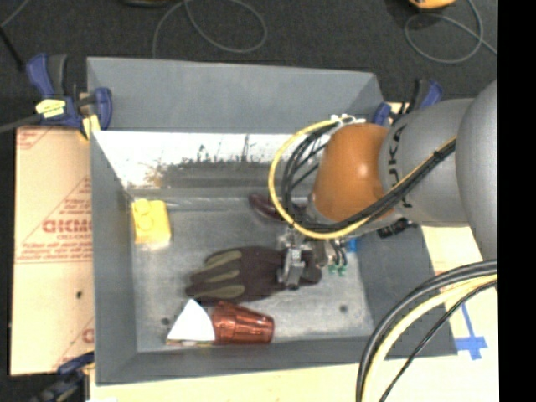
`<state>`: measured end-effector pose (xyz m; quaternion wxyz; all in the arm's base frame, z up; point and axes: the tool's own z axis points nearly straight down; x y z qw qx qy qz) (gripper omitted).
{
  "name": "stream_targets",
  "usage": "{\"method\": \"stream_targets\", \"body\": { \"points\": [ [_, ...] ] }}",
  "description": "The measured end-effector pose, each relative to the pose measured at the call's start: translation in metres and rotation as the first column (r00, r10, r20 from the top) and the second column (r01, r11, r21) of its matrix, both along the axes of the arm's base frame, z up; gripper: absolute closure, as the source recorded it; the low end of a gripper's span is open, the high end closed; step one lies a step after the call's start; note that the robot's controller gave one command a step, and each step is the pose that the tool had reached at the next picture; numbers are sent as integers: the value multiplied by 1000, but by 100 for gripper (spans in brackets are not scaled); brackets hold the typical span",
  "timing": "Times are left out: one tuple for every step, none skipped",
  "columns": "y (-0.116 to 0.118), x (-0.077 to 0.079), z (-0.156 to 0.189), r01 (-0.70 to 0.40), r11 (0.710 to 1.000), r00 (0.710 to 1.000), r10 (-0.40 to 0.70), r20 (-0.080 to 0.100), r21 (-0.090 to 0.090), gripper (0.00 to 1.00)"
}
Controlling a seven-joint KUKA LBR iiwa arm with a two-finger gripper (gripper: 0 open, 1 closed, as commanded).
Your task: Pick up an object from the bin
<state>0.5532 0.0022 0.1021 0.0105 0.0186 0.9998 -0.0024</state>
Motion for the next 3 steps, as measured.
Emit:
{"method": "stream_targets", "body": {
  "points": [
    [0, 0, 6, -1, 1000, 1000, 1, 0, 0, 100],
    [0, 0, 12, -1, 1000, 1000, 1, 1, 0, 100],
    [0, 0, 17, -2, 1000, 1000, 2, 1, 0, 100]
  ]
}}
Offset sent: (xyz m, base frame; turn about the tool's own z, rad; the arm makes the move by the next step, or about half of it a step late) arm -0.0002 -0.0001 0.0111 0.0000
